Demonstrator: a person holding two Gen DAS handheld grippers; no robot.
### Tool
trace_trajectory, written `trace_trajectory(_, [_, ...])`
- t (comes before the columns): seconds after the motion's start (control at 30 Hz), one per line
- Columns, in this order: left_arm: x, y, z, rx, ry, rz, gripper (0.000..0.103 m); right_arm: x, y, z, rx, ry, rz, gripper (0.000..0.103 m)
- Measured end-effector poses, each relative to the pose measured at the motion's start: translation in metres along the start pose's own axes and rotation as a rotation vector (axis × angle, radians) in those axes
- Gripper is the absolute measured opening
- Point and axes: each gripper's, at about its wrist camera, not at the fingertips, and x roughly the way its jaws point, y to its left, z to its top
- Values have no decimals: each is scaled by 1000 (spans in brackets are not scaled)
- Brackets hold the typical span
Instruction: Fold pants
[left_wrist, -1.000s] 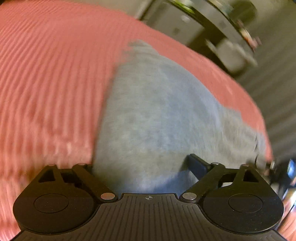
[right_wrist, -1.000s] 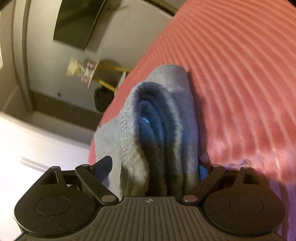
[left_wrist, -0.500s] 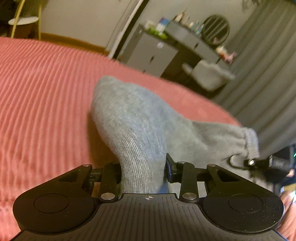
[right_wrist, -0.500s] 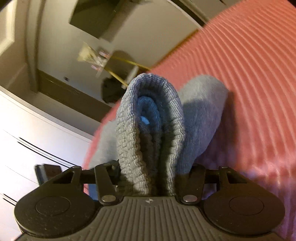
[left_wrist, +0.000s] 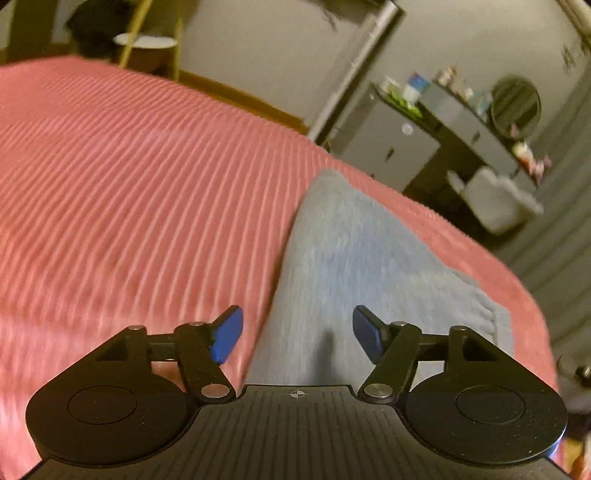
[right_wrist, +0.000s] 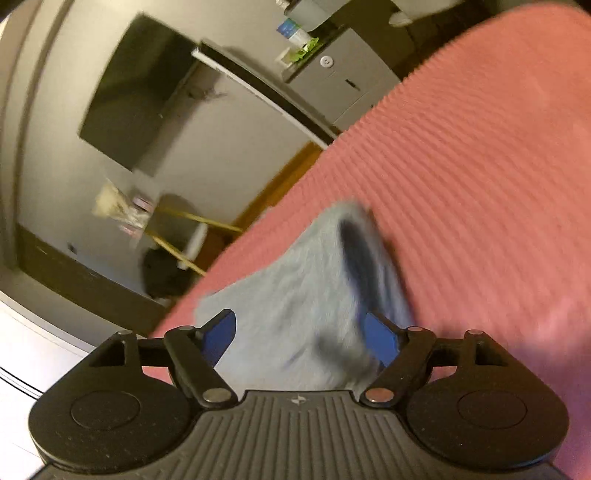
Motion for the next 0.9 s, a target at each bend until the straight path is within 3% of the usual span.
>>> trace_trajectory(0.1, [-16,8,-31,-57,-9,-1,73,-2,2,-32,-15,-5,-11,78])
trace_trajectory(0.2, [-28,14,-53,-93,-15,-6,72,15,-7,-41,95,-17,-41,61])
trace_trajectory(0.27, [-35,16,-59,-114,-41,-25,72,14,-6,-41,125,-53,-23,44])
trace_trajectory(0.37, [-26,7,-50,-153,-32,-75,73,8,-3,-36,152,-74,-34,43])
trace_trajectory(0.5, [-5,14,-47,-264,38,-203,73,27,-2,-41,172,-17,-71,43])
trace_trajectory(0.7, [24,34,-46,-418,71,-210,70,51,-12,-47,303,-69,-30,50])
trace_trajectory(0.73, [24,37,-43,-446,63,-223,70,54,-13,-48,302,-72,-32,46])
trace_trajectory(0.77, [24,40,-41,-470,53,-233,68,58,-12,-48,291,-71,-47,35])
trace_trajectory(0.83, [27,45,-36,-499,51,-242,67,63,-4,-47,223,-71,-136,23])
trace_trajectory(0.9, [32,53,-34,-512,67,-238,67,66,3,-49,175,-79,-170,23])
